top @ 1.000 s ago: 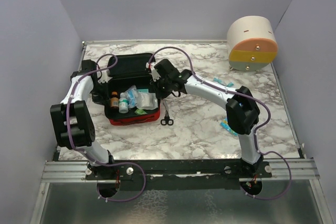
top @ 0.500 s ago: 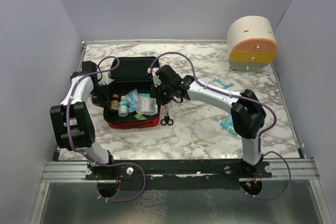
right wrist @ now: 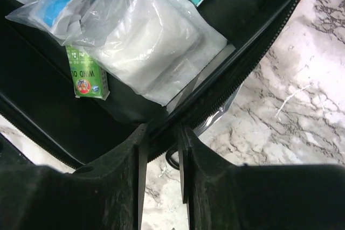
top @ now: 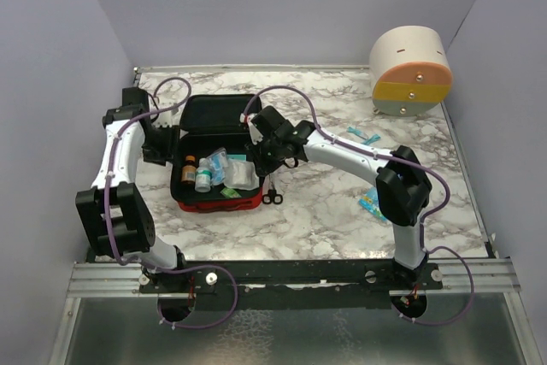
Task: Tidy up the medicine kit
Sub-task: Pick up the lid from the medicine box.
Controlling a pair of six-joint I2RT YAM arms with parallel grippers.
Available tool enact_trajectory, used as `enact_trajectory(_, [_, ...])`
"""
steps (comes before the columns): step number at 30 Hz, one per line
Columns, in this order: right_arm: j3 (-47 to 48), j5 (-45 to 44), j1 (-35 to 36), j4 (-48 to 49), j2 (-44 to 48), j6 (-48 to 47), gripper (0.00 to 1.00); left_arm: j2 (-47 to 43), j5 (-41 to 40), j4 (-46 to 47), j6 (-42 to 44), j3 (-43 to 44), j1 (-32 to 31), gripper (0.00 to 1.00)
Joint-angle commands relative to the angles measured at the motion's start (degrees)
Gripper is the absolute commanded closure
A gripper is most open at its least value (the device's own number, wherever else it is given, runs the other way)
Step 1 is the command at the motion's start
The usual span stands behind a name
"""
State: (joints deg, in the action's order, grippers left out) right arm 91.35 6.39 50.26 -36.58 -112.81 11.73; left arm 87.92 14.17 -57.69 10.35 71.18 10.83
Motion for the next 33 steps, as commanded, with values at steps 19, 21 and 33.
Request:
enact_trajectory(19, [13.91,-5.69,-2.38,-8.31,2.67,2.88,0.55,29.62,16.14,-0.66,-5.41,40.53,7.36,0.41])
enact_trajectory(21, [13.41,-5.53,-3.04,-7.64,2.77,3.57,0.55,32.50,17.66,-0.67,-6.26,42.48,7.30,0.41])
enact_trajectory(33, [12.45,-4.36,-5.25,-6.83,2.90,3.97,0.55,46.77,29.43,-0.67,-12.81,53.65,6.23,0.41])
